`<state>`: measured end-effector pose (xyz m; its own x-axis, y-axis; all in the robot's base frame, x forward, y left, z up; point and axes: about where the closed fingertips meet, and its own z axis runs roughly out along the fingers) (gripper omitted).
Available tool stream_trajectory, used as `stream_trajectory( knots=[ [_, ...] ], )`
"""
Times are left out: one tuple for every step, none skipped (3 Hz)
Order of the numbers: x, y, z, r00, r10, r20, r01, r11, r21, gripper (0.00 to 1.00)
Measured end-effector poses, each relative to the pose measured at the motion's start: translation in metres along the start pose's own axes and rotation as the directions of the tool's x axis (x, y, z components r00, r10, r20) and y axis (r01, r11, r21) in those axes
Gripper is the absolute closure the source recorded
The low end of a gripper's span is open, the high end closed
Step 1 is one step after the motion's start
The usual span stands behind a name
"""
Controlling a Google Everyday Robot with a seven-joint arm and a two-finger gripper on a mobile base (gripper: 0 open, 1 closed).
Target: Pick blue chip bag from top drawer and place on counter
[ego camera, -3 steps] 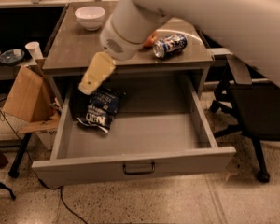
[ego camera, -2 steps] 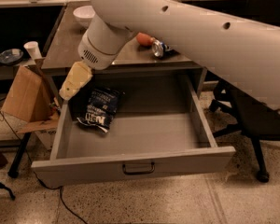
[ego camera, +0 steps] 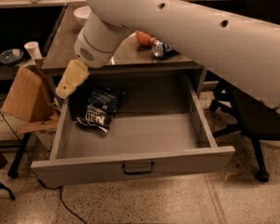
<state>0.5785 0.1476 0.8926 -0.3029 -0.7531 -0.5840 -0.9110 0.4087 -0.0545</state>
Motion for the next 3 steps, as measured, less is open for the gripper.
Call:
stream_trajectory(
  knots=[
    [0.019,-0.008,0.044,0.997,0.058,-0.046,-0.059,0.998,-0.022,0.0],
    [0.043,-0.011,0.072,0.989,0.123,-0.081,-0.126,0.9911,-0.042,0.0],
    [0.07,-0.017,0.107,0.975,0.194,-0.112,-0.203,0.9769,-0.068,0.0]
  ],
)
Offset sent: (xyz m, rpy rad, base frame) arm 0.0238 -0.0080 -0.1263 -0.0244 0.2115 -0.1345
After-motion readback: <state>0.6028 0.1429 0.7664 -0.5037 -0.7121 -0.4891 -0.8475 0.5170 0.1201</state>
